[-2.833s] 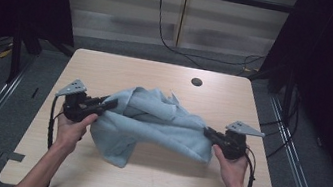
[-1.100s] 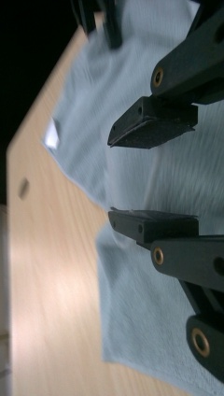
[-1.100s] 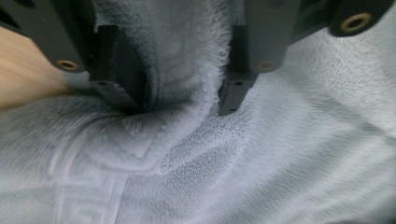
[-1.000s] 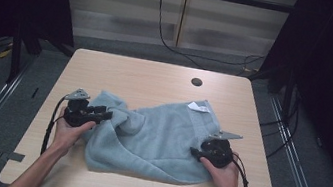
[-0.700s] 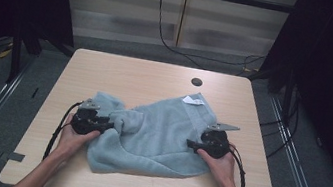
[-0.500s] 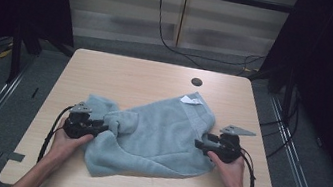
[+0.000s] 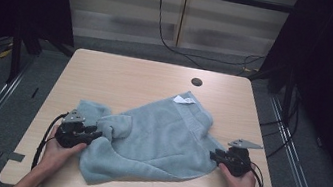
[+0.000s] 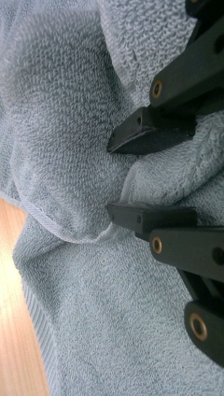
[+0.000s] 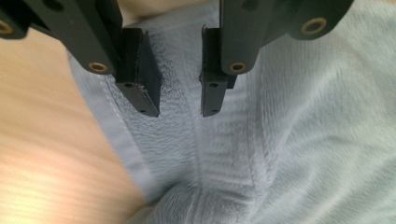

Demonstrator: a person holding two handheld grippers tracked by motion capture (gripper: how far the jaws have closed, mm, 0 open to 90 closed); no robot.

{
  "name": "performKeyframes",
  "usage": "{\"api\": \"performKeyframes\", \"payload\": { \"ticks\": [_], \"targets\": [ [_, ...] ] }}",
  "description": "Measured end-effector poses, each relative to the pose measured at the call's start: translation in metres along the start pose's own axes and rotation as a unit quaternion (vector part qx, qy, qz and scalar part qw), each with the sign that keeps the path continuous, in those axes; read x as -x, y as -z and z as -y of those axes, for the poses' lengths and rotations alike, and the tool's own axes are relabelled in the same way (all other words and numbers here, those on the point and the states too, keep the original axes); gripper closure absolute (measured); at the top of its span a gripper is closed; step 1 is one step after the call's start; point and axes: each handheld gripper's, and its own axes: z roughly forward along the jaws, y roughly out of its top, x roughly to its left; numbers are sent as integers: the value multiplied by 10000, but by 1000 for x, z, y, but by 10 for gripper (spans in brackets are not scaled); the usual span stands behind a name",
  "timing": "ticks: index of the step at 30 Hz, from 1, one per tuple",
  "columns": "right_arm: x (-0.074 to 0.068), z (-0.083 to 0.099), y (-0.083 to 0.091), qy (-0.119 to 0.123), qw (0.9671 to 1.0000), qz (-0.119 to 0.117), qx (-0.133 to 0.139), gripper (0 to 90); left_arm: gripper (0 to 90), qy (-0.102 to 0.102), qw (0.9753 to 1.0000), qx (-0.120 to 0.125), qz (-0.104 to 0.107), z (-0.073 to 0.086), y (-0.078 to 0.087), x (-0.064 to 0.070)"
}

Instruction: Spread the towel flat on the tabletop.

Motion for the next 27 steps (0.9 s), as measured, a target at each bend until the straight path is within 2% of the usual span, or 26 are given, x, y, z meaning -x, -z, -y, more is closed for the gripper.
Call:
{"api": "performKeyframes", "payload": {
  "ticks": [1, 3, 5, 7, 10, 14, 17, 19, 20, 22, 23, 25, 27],
  "targets": [
    [2, 5, 6, -23, 10000, 48, 7, 682, 640, 77, 10000, -1, -13, 1, 2, 1],
    [3, 13, 17, -138, 9997, 208, -62, 641, 639, 100, 9999, -15, -10, 3, 4, 3],
    [2, 20, 26, -213, 9995, 205, -100, 603, 638, 181, 9998, -38, 78, 3, 7, 4],
    [-1, 23, 33, -144, 9994, 293, -90, 571, 637, 91, 9999, -85, 104, 4, 9, 6],
    [-12, 18, 37, -117, 9998, 125, 85, 564, 623, 126, 9997, 34, 209, 2, 14, 9],
    [-41, 8, 27, 138, 9993, -311, 130, 574, 614, 277, 9984, 383, 317, -5, 22, 4],
    [-65, 2, 16, 320, 9970, -699, 55, 583, 614, 350, 9970, 595, 354, -9, 26, -2],
    [-78, 0, 6, 439, 9957, -819, -37, 559, 601, 485, 9963, 594, 397, -10, 26, -8],
    [-82, -2, 1, 477, 9948, -894, -105, 517, 581, 517, 9964, 566, 355, -10, 25, -12],
    [-85, -3, -10, 571, 9946, -828, -270, 483, 567, 635, 9959, 587, 271, -9, 24, -18],
    [-85, -3, -14, 627, 9946, -780, -269, 490, 562, 673, 9956, 590, 275, -9, 24, -21],
    [-79, -6, -17, 597, 9954, -710, -245, 502, 548, 752, 9947, 682, 165, -10, 26, -27],
    [-72, -10, -20, 687, 9959, -556, -206, 502, 508, 765, 9945, 714, 13, -11, 30, -32]
  ]
}}
